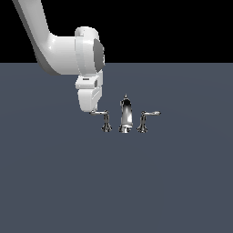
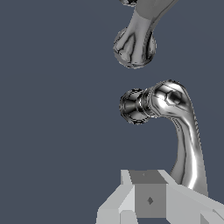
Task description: Turn on the faucet by rotating a designated handle.
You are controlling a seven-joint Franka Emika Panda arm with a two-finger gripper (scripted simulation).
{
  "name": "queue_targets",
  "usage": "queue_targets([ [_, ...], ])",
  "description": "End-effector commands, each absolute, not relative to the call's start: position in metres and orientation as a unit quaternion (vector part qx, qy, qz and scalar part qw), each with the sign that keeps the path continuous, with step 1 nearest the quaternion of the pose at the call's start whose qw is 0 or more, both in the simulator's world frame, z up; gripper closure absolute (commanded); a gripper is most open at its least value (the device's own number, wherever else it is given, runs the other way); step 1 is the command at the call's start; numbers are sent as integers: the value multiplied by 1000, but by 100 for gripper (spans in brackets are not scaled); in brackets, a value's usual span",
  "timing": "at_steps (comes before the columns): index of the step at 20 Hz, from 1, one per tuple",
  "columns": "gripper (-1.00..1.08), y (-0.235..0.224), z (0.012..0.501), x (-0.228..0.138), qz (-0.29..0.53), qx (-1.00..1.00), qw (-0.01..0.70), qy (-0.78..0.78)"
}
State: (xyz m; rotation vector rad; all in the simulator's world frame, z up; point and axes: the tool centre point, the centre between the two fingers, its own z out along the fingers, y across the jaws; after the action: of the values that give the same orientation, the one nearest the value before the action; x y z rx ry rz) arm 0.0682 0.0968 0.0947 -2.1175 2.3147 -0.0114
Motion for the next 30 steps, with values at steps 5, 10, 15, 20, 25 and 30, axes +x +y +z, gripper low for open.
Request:
queue_targets([
  [5,108,96,95,58,-6,-674,0,739],
  [10,108,95,95,44,-4,-675,0,738],
  [15,108,93,95,29,-2,-676,0,737],
  [20,108,92,95,14,-1,-677,0,736],
  [25,108,92,94,9,-1,-679,1,734],
  [30,108,71,94,-2,0,-678,1,735],
])
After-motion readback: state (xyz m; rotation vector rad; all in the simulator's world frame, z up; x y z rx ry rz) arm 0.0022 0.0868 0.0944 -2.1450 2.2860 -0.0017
